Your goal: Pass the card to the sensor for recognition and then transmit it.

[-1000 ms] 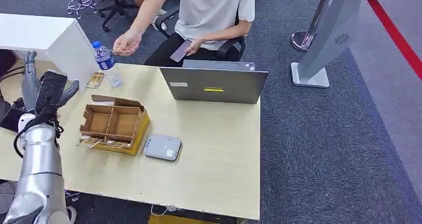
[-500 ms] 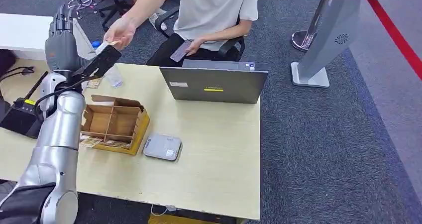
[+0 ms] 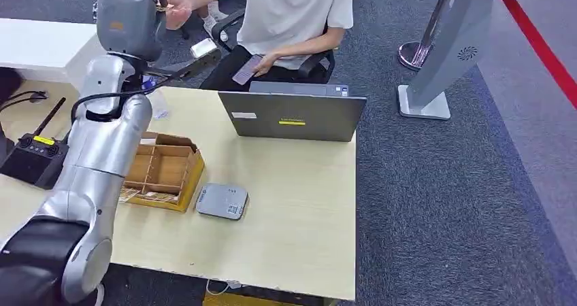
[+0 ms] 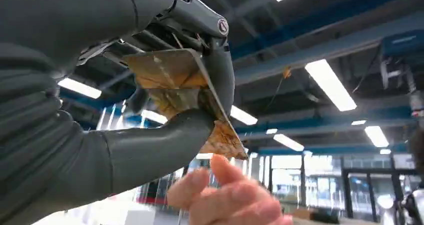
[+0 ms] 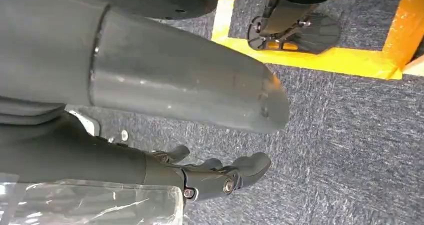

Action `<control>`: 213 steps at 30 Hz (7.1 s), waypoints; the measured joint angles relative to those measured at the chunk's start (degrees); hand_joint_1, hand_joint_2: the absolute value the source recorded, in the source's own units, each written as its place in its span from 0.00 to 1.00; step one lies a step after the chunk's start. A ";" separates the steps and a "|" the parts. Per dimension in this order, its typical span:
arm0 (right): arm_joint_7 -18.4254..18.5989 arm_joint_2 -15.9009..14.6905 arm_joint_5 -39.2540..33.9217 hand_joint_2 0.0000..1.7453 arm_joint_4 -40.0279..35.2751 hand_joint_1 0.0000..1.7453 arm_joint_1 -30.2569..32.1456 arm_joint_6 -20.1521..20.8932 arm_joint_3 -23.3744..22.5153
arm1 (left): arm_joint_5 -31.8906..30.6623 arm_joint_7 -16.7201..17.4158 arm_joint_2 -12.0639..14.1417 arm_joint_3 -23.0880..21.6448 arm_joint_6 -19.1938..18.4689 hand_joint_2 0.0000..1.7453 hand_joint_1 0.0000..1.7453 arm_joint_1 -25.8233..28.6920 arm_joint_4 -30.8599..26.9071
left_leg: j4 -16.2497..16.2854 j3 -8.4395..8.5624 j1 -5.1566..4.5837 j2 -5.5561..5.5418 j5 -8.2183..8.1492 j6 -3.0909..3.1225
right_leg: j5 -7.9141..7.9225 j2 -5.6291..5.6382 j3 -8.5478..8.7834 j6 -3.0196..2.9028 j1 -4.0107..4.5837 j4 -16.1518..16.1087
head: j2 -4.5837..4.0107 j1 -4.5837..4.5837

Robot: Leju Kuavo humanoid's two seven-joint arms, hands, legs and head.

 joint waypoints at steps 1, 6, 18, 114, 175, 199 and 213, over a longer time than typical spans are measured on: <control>0.24 0.00 0.11 0.00 0.02 0.00 -0.02 0.07 0.04 | -1.38 0.37 -0.13 -0.81 0.37 1.00 1.00 -0.58 0.28 | 0.00 0.00 0.00 0.00 0.00 0.00 | 0.00 0.00 0.00 0.00 0.00 0.00 | 0.00 0.00; 0.76 0.00 0.96 0.00 0.07 0.00 0.00 0.57 0.57 | -2.44 1.29 -1.05 -3.12 0.57 1.00 1.00 -2.07 2.21 | 0.00 0.00 0.00 0.02 0.00 0.00 | 0.00 0.02 -0.01 -0.01 0.00 0.01 | 0.00 0.00; 0.68 0.00 0.74 0.00 0.22 0.00 0.24 0.13 0.70 | -0.76 0.19 -1.97 -5.24 0.87 1.00 1.00 0.40 0.65 | -0.02 -0.02 -0.01 0.02 0.00 0.00 | 0.00 0.02 0.00 -0.01 0.00 0.02 | 0.00 -0.04; 1.31 0.13 3.06 0.00 0.33 0.00 1.96 -1.01 -5.29 | 1.67 4.19 0.07 -4.61 -5.44 1.00 1.00 48.55 -12.59 | -0.11 0.26 -0.07 0.08 -0.48 0.04 | -0.47 0.00 0.25 0.02 -0.07 0.00 | 0.00 -0.07; 1.38 0.17 7.26 0.00 0.33 0.00 1.62 0.41 -5.84 | 2.23 2.91 9.82 -3.87 -9.58 1.00 0.00 19.86 -24.30 | -0.11 -0.06 -0.02 0.02 -0.06 -0.04 | -0.13 0.01 -0.04 -0.06 -0.02 0.03 | 0.00 -0.04; 0.79 0.48 3.89 0.00 0.33 0.00 2.08 -1.18 -13.44 | -4.93 4.06 26.97 -12.26 -11.39 1.00 0.00 56.10 -55.32 | -0.15 0.00 -0.01 0.14 -0.18 -0.03 | -0.20 0.05 -0.05 -0.09 -0.01 0.01 | 0.00 -0.07; 1.18 0.48 4.90 0.00 0.33 0.00 2.04 -1.05 -13.77 | -0.54 5.13 26.73 -10.45 -18.12 1.00 0.00 53.03 -51.25 | -0.15 -0.01 -0.02 0.06 -0.15 0.00 | -0.19 -0.03 -0.02 -0.09 -0.01 0.01 | 0.00 -0.07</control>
